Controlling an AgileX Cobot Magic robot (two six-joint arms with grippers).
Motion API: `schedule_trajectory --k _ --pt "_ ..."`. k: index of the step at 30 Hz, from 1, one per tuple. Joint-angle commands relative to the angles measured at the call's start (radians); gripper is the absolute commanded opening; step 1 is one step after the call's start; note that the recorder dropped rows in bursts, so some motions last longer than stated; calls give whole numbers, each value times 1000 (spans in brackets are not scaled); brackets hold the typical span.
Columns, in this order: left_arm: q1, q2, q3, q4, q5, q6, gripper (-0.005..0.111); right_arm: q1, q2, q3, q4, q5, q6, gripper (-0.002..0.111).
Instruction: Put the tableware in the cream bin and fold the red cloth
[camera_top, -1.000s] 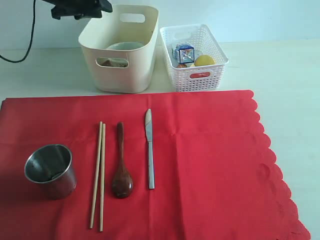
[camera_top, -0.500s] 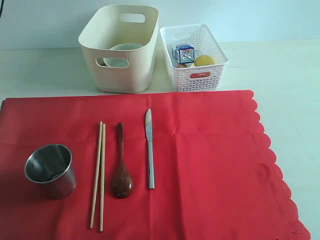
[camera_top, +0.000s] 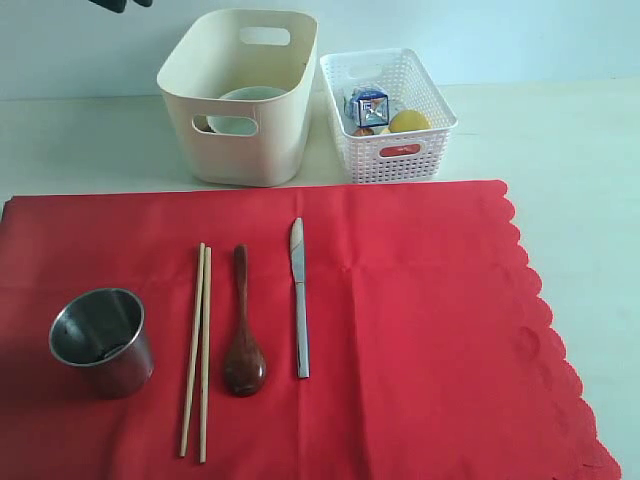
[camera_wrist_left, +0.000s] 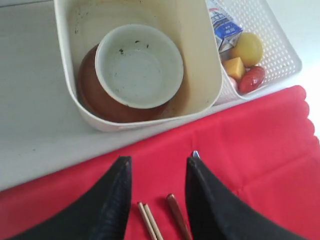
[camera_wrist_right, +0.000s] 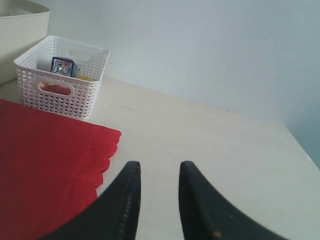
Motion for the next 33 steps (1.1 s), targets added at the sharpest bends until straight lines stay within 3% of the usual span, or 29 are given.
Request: schedule_trajectory --k 1,18,33 --pt "2 -64 85 29 6 -10 36 -6 -5 3 -4 -18 1 27" --pt "23 -212 452 69 29 -5 36 -6 -5 5 -4 -18 1 27" --pt "23 -287 782 89 13 124 36 -4 -5 9 -4 -25 1 27"
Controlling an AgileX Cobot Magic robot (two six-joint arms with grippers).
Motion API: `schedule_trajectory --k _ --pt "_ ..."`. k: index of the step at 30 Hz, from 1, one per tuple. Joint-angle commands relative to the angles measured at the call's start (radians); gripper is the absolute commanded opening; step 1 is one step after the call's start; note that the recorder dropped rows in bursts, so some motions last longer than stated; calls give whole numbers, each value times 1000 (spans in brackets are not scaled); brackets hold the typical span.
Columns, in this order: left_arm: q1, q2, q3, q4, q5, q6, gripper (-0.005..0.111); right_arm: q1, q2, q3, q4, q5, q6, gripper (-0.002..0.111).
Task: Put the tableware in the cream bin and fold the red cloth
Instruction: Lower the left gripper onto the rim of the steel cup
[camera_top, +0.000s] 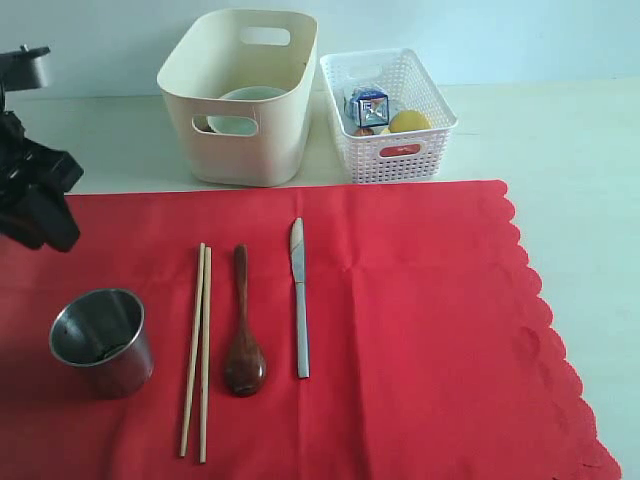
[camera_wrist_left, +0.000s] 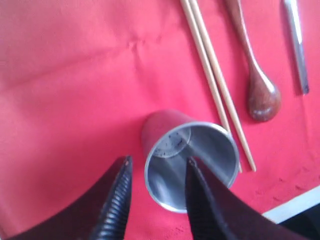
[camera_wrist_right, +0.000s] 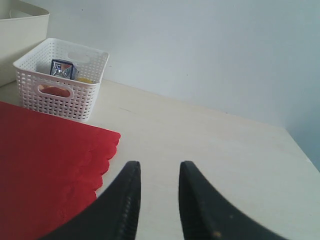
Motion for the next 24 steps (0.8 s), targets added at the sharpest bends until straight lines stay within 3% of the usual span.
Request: schedule_trajectory --k 1,8,24 --pt "3 -9 66 -25 -16 28 36 -4 -5 5 -4 -11 1 27" --pt "-3 -9 151 -58 -88 124 36 -4 -5 5 3 -10 1 27" --pt "-3 -7 200 -90 -195 182 36 -4 -5 5 7 -10 1 27"
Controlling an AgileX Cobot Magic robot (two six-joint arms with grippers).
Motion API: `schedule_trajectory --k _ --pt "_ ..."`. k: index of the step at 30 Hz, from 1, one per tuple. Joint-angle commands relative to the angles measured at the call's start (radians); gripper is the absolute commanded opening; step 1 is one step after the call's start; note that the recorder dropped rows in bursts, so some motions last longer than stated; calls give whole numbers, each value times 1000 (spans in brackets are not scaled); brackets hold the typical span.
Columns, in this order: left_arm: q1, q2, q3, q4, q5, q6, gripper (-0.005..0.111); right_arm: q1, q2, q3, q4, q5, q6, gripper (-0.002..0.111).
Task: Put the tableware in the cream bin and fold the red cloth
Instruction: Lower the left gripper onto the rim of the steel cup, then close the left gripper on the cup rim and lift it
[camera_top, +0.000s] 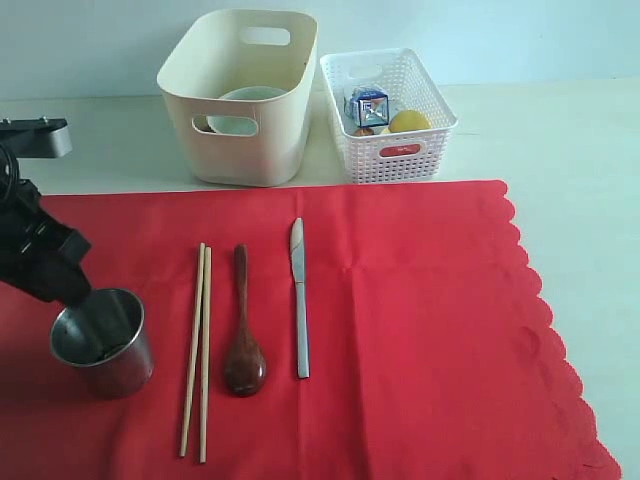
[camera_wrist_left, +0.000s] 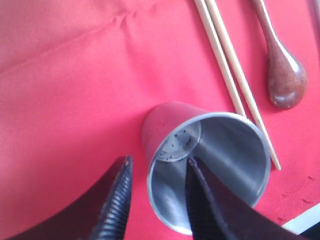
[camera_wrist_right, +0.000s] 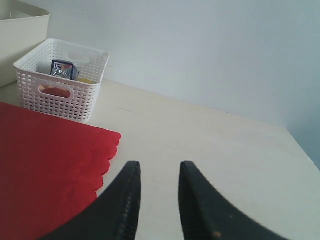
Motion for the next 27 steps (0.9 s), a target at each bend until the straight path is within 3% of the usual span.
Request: schedule_trajectory --k 1,27 --pt "-3 -5 6 -38 -16 34 36 -4 -5 5 5 -10 1 27" --pt "-3 123 6 -60 -9 78 36 -4 -5 5 9 -10 1 27"
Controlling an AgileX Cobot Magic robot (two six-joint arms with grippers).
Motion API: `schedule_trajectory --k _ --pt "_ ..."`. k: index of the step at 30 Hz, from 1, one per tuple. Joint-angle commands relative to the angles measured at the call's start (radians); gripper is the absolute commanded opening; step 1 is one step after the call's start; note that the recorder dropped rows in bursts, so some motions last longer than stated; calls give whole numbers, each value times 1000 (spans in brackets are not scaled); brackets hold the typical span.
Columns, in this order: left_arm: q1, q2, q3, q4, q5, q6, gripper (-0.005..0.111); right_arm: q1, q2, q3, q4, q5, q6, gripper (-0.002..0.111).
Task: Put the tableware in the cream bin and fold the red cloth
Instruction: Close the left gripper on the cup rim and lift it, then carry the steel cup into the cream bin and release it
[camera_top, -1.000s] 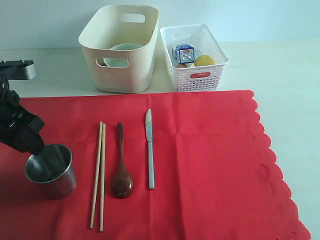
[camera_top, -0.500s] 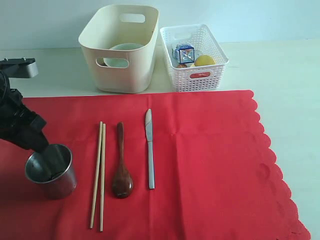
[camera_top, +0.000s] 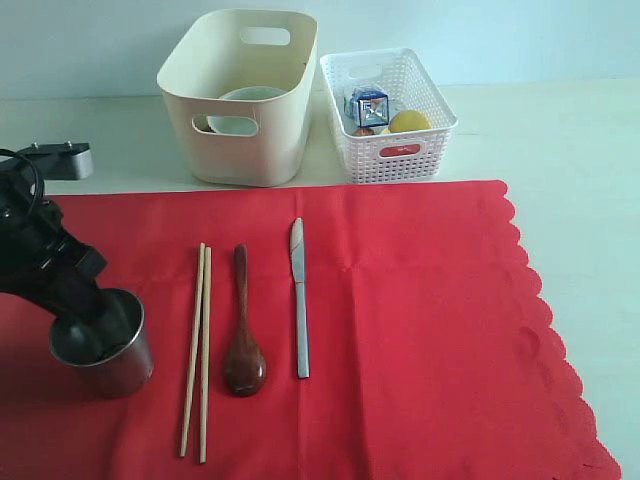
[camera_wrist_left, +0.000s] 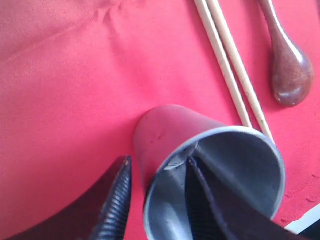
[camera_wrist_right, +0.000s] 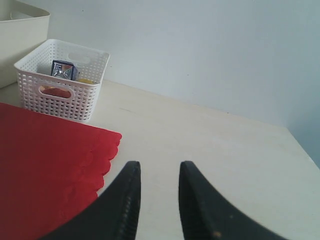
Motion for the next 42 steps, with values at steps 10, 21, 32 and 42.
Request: schedule_trajectory --k 10,21,32,42 --pt "-3 77 4 -12 3 5 36 -4 -5 5 5 -10 1 27" --pt "-3 105 4 -41 -10 3 0 -4 -5 5 5 -10 1 27" --pt "-3 31 -1 -45 2 -27 0 -4 -5 5 5 -10 1 27" --pt "-3 -95 -55 -56 -2 -27 0 -4 -5 5 5 -10 1 27"
